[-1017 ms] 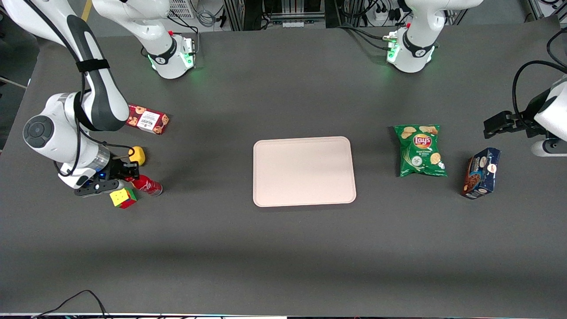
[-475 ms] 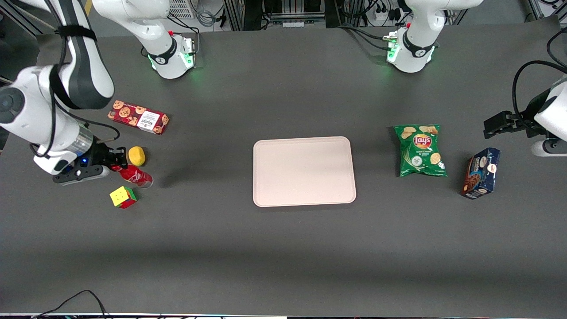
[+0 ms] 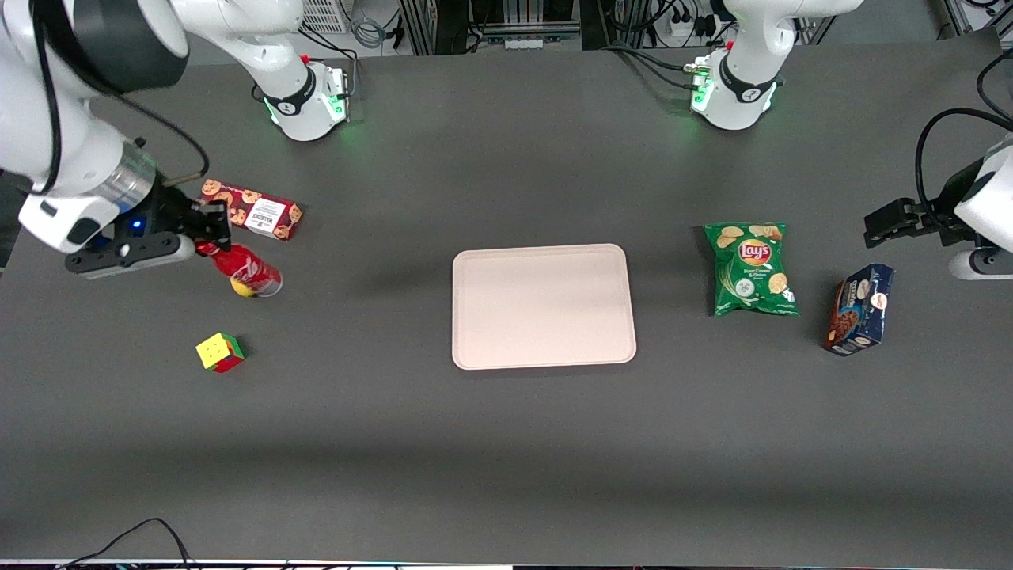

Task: Place coke bottle on tray
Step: 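Lift the bottle and carry it toward the white tray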

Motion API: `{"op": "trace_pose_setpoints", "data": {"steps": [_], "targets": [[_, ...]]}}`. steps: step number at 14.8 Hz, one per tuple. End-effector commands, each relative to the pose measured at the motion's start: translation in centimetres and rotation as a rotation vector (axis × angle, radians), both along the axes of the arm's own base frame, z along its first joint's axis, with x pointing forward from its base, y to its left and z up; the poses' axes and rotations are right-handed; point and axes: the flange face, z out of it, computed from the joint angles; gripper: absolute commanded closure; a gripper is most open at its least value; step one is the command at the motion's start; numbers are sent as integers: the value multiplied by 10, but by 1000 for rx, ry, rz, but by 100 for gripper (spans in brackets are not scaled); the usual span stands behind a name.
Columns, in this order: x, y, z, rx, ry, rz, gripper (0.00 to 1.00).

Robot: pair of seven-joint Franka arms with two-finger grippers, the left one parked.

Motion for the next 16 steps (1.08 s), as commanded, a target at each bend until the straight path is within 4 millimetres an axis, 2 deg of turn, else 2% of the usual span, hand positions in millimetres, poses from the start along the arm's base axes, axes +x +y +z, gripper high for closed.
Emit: {"op": "trace_pose_setpoints", "data": {"steps": [1, 3, 5, 7, 9, 14, 16], "targets": [[-8, 80, 29, 44, -13, -72, 100], [-13, 132, 29, 69, -9, -86, 100], [-13, 183, 15, 84, 19, -122, 100], [-19, 243, -16, 83, 66, -167, 100], [-23, 293, -50, 50, 64, -192, 100], [-18, 339, -127, 35, 67, -232, 100], [-12, 343, -154, 7, 47, -244, 100]]}}
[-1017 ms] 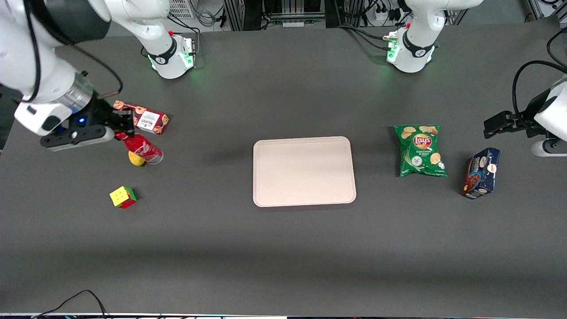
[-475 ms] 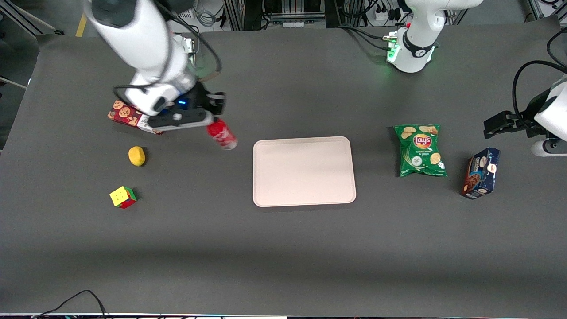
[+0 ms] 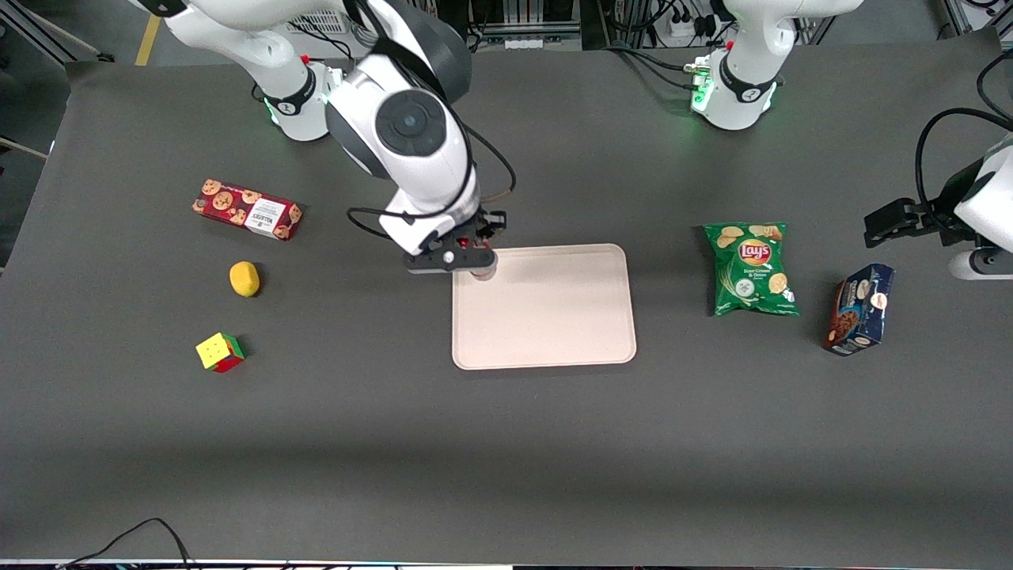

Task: Place coke bottle on tray
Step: 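Lift the bottle and carry it toward the white tray, then lower the bottle onto the tray and open the right gripper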

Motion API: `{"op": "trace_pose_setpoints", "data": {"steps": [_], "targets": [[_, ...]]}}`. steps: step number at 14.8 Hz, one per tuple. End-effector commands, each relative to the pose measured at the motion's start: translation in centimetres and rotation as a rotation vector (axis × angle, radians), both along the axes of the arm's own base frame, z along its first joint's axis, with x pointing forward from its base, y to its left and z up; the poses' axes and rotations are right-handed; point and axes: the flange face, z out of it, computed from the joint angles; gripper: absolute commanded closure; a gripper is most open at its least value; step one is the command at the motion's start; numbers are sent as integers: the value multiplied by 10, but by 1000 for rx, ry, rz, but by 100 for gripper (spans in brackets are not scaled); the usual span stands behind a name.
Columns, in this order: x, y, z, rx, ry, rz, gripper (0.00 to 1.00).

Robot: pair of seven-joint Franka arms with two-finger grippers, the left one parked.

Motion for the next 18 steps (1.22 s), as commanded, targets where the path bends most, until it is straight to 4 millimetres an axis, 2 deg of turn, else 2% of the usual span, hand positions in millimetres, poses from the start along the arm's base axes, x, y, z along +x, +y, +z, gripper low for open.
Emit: {"op": "trace_pose_setpoints", "data": {"steps": [1, 3, 8, 15, 16, 17, 18], "targets": [[15, 9, -29, -27, -33, -43, 100], [21, 2, -53, -31, -31, -40, 100], [37, -7, -98, -74, -38, -52, 100], [41, -8, -105, -72, -48, -74, 100], [40, -7, -106, -72, -47, -74, 95], [41, -7, -108, -71, -47, -74, 75], [40, -6, -108, -71, -47, -74, 61]]}}
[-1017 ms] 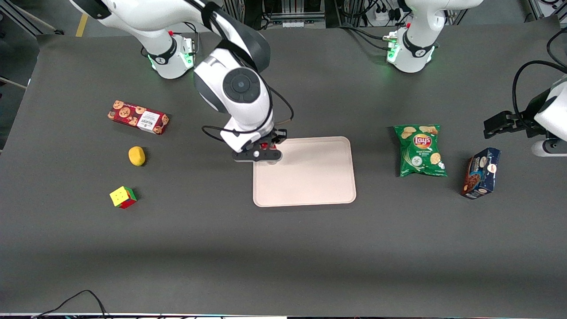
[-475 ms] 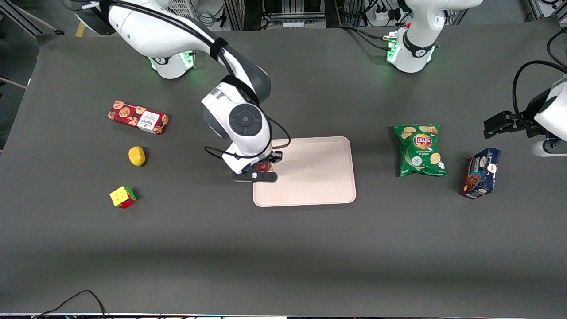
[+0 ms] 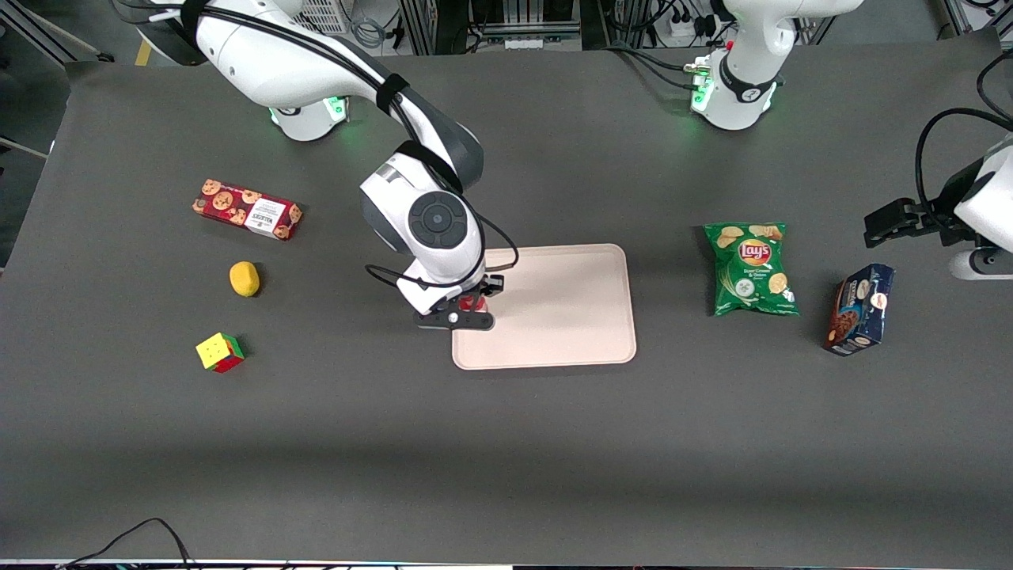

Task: Place coke bottle on tray
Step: 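Lower the bottle onto the tray and open the right gripper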

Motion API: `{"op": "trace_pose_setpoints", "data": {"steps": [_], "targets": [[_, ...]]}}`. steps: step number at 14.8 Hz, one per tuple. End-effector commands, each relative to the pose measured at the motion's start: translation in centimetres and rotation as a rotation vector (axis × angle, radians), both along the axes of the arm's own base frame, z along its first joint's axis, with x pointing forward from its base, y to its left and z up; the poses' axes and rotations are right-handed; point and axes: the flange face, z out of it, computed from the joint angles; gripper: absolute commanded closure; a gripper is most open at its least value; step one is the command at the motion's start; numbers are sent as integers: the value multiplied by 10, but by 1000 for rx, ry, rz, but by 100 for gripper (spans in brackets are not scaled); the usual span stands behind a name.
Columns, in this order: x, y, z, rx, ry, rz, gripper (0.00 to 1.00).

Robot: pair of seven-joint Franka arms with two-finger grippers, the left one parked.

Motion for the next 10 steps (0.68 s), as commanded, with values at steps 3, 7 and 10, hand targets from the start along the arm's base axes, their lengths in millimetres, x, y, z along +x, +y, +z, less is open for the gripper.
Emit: {"op": "trace_pose_setpoints", "data": {"steps": [3, 7, 10], "targets": [[0, 6, 6, -18, -52, -42, 0], [4, 1, 25, -2, -70, -76, 0], [21, -35, 89, 49, -114, -132, 0]]}}
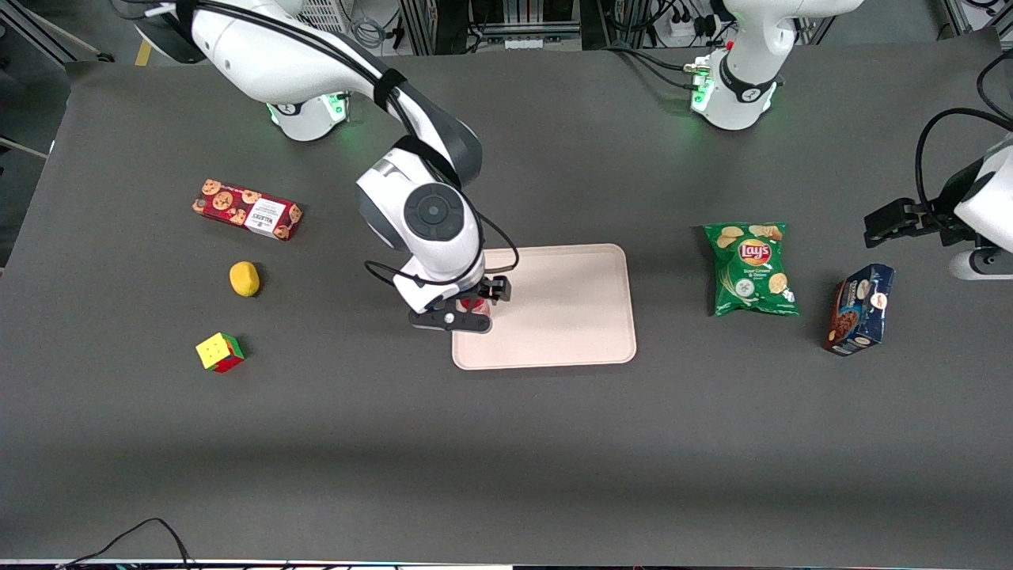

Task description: Place coke bottle on tray

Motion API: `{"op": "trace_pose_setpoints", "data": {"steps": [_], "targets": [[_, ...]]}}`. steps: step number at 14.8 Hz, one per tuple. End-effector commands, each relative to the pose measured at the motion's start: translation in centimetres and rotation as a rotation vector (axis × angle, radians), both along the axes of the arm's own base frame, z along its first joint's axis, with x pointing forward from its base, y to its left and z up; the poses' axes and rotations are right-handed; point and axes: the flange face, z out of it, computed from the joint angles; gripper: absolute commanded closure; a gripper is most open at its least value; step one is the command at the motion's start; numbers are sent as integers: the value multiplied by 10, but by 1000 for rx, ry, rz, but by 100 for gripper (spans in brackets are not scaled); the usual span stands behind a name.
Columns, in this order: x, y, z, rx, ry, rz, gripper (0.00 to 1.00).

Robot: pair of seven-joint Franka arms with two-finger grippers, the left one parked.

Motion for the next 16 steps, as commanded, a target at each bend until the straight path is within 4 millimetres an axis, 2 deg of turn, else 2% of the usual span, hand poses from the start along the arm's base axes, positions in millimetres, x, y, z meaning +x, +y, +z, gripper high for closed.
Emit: {"op": "trace_pose_setpoints", "data": {"steps": [1, 2, 5, 7, 9, 13, 16], "targets": [[15, -48, 85, 41, -67, -71, 0], [19, -66, 106, 46, -80, -53, 0], [28, -142, 163, 73, -113, -16, 0], [23, -191, 193, 54, -126, 41, 0], [10, -232, 216, 45, -104, 60, 0], [-12, -336, 239, 51, -102, 66, 0], [-15, -390, 244, 33, -87, 85, 0]]}}
